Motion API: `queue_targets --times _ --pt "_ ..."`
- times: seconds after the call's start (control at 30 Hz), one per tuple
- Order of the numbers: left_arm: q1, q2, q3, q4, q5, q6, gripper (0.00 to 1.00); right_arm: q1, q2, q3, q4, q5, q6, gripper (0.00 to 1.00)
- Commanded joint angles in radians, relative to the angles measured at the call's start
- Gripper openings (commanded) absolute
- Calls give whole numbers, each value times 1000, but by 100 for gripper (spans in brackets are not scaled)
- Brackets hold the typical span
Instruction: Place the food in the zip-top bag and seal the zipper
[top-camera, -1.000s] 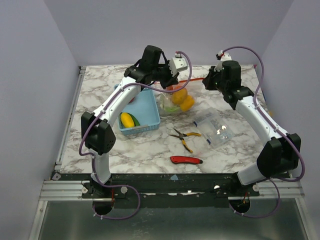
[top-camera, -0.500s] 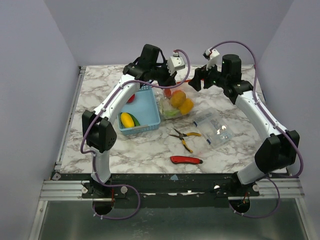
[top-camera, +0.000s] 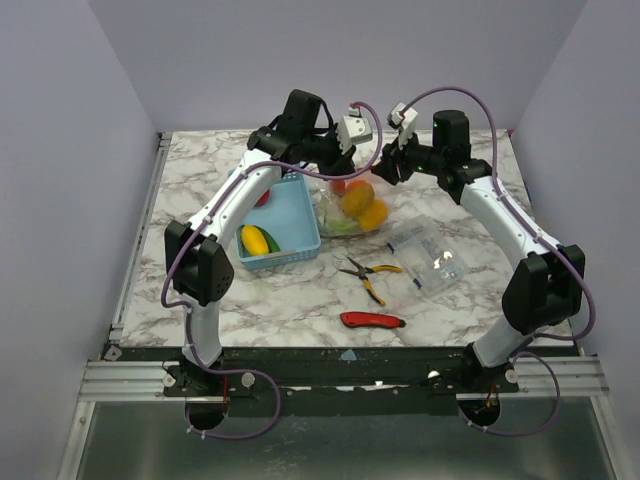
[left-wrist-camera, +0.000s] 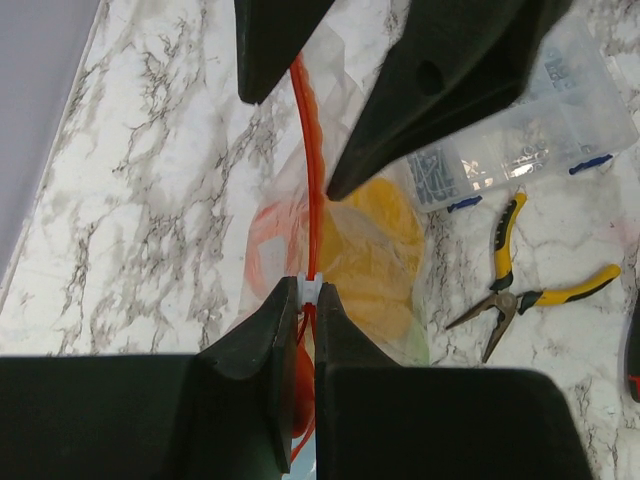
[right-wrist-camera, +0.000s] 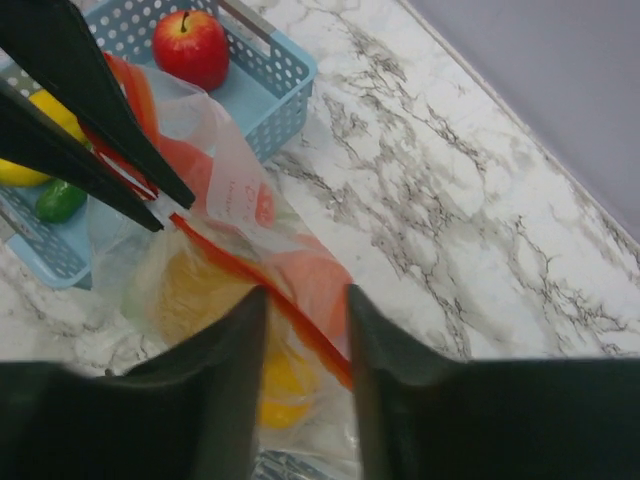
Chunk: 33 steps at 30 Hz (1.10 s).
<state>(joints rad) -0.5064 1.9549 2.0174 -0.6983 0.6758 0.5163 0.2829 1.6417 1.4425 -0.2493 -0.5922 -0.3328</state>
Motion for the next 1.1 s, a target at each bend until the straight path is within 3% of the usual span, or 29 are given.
queue_targets --times 0.0,0.1,0.17,0.23,0.43,0.53,0.73,0.87,1.07 --pt "-11 -11 50 16 60 -26 12 21 -5 -67 87 -49 -83 22" --pt "-7 -19 77 30 12 -146 35 21 -32 -118 110 -13 -106 3" --pt "8 -47 65 68 -10 -259 65 22 -50 -140 114 9 -126 0" --pt "38 -109 0 152 -23 -421 73 22 -69 -161 122 15 -139 0" --pt "193 -318 -412 497 -98 -999 64 22 -114 -225 208 44 -131 0" --pt "268 -338 -521 535 -78 -1148 58 22 -125 -235 231 45 -117 0" --pt "274 -350 -642 658 47 -1102 62 21 -141 -245 240 32 -102 0" --pt "262 -355 -687 690 18 -1065 65 22 -151 -251 270 31 -97 0" --pt "243 -278 -616 599 25 -1005 65 22 -149 -252 275 23 -91 0"
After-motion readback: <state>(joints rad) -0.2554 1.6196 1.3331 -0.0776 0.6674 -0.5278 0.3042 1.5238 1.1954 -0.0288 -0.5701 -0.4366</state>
